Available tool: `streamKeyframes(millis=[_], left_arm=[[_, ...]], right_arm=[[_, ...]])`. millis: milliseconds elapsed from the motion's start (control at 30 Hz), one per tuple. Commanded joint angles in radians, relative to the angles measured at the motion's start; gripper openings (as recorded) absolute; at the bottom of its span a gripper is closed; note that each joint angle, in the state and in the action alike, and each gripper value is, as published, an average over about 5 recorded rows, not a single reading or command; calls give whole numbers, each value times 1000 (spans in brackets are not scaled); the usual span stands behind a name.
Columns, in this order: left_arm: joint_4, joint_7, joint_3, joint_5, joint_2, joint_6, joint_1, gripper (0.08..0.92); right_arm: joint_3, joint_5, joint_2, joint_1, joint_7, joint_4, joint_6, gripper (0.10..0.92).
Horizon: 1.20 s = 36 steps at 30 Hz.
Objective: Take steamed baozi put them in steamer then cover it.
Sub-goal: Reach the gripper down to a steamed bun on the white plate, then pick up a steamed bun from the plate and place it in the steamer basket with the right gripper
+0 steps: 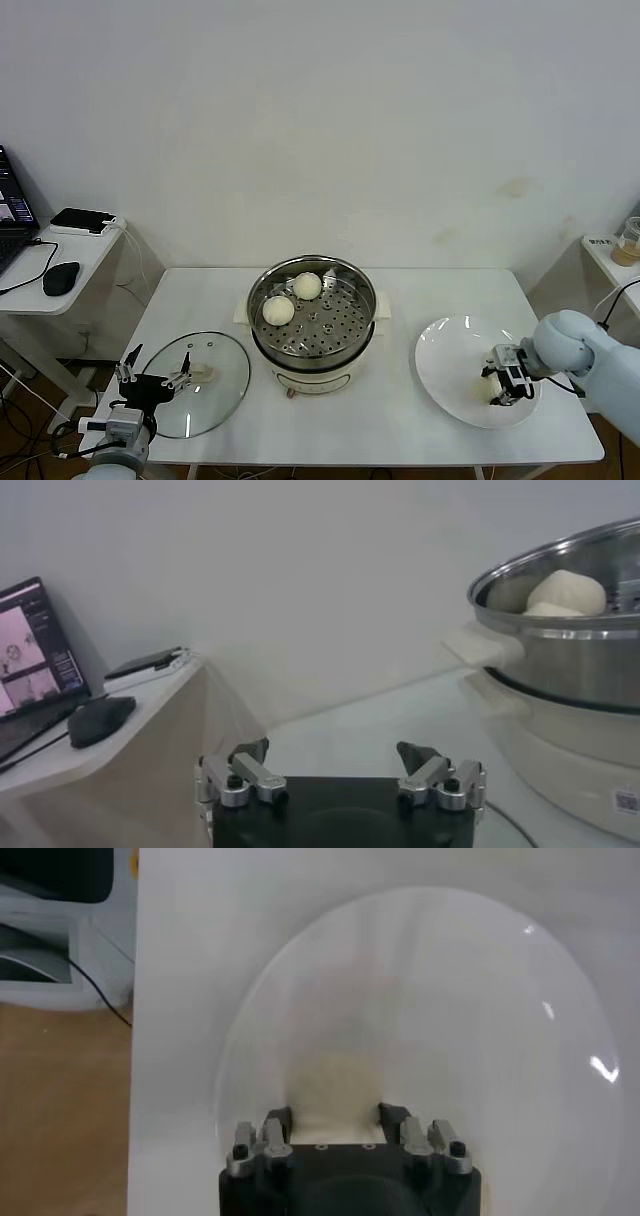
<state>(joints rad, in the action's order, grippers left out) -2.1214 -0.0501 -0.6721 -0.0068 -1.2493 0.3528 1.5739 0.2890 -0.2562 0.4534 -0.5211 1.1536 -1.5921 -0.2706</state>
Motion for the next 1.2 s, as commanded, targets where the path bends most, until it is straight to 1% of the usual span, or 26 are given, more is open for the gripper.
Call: streamKeyframes(millis=[33,200,333,467,567,700,933,1100,1200], left_arm=[[-3,1,0,-1,0,0,1,823],[-14,1,-1,-3,1,-1,4,823],[-21,1,-7,-6,2,-1,9,823],[-24,1,-11,-6,1,-2,11,823],[-26,1,-14,-6,-1,-2,12,823],[-26,1,-27,-7,-1,-2,16,823],[-30,1,-46,-10,-1,-3,28,823],[-41,0,-55,-9,-6,-3,36,823],[-48,1,-62,-8,-7,-3,42,823]], right_arm=[[60,103,-28,256,43,-12,-9,576],[137,181,-11,462,47,3,-23,577],[283,232,41,689,37,20,-35,577],[425,281,149,850,10,35,-53,577],[494,314,246,917,-18,43,-65,577],[549,354,349,956,-57,39,-69,579],[629,430,468,943,-147,38,-25,585],[676,446,544,909,-181,63,31,585],[723,410,574,898,-180,59,77,580]])
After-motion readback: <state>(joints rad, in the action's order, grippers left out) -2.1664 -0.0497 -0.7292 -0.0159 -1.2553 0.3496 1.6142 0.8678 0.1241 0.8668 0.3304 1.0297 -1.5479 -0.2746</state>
